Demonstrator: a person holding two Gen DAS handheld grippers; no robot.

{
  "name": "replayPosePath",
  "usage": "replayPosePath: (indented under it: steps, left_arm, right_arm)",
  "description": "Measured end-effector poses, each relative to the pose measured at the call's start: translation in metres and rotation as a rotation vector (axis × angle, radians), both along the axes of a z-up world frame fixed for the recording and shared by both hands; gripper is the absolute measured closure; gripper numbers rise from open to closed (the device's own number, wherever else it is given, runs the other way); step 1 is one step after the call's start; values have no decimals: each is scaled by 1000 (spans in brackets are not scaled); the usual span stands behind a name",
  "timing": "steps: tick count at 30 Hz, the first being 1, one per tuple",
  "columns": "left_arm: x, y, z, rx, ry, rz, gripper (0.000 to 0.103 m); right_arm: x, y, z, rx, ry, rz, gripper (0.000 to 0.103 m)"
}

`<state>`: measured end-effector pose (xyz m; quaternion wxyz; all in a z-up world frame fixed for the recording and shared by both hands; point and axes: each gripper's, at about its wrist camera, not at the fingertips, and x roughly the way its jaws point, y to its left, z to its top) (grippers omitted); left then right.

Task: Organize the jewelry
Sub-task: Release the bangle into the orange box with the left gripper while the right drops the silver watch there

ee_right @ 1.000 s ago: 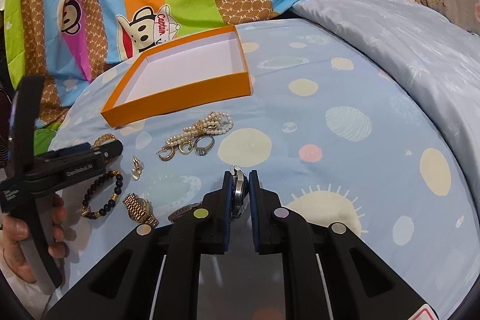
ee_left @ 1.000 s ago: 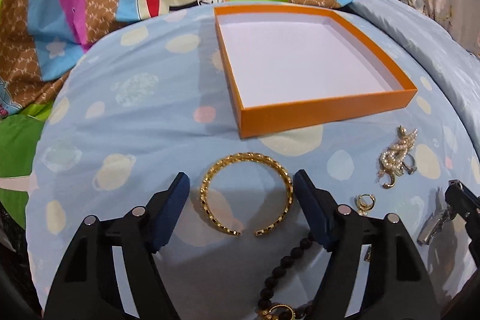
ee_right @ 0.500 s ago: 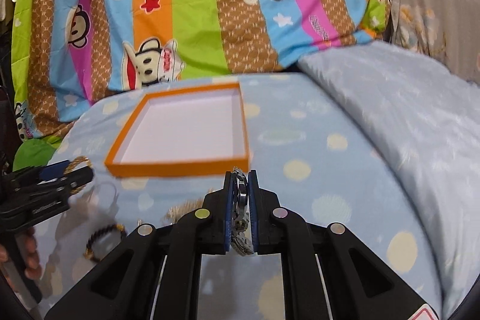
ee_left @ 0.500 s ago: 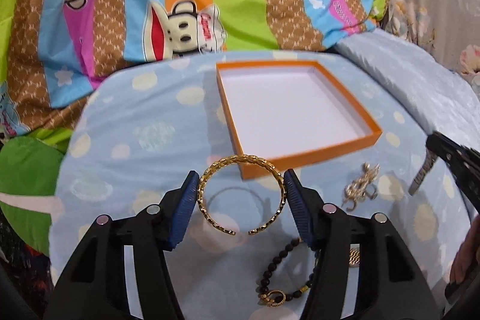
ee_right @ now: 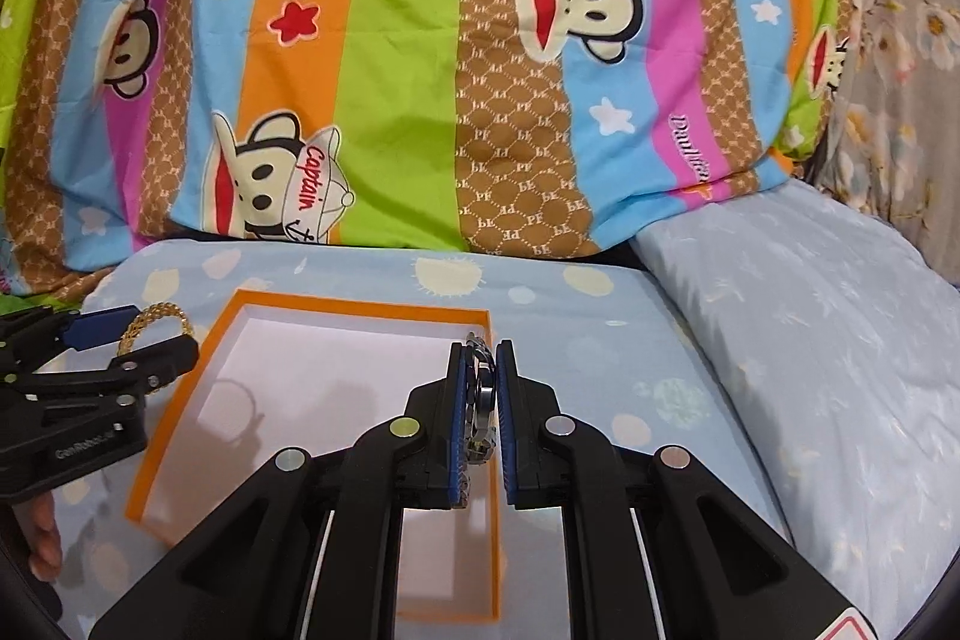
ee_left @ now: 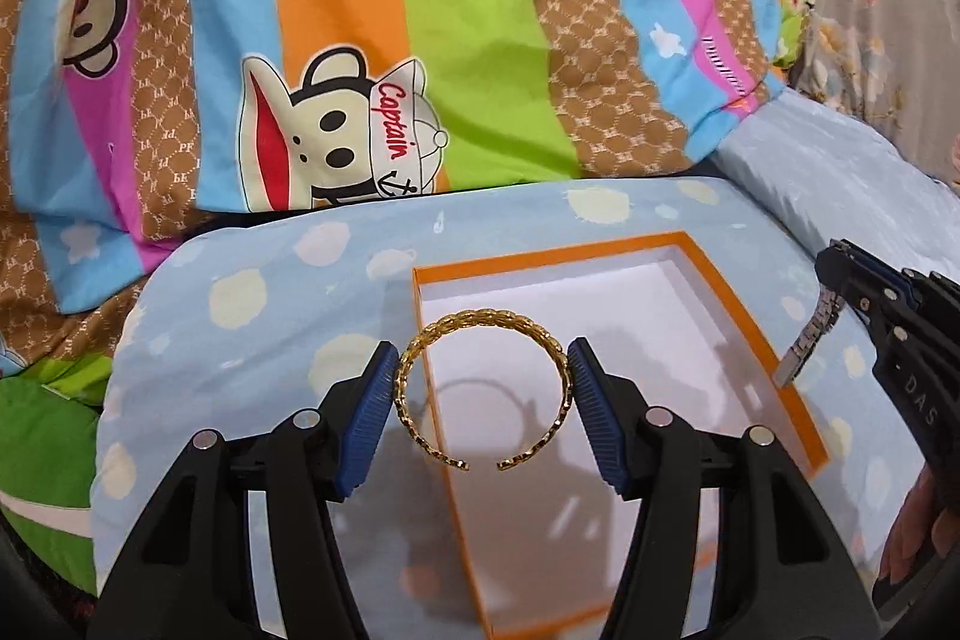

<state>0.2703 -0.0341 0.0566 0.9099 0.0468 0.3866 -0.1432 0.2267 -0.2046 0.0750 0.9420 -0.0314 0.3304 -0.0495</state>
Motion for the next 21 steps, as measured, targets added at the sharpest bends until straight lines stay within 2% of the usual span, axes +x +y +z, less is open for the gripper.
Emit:
replayPosePath:
  steps: [8,13,15,17,18,19,20,21]
  left_arm:
    - [47,-21,-32,65,69,-5,47]
    - [60,-25,-39,85,102,-14,45]
    - [62,-24,-38,78,107,-16,40]
    - [63,-22,-36,61,106,-15,36]
    - [61,-20,-34,51,94,-2,34]
    - [60,-18,-31,51,78,17,23]
    - [59,-14,-28,44,53,35,18]
    - [55,-9,-22,29,21,49,18]
  right_arm:
    - [64,19,-45,-92,121,32,94]
    - [87,27,-58,-55,226,91,94]
    - [87,29,-54,-40,209,106,89]
    - [83,27,-47,-9,179,119,72]
    - [80,24,-43,11,161,117,72]
    - [77,20,-39,33,149,114,72]
    - [74,17,-35,54,137,109,72]
    - [70,12,-30,67,122,100,72]
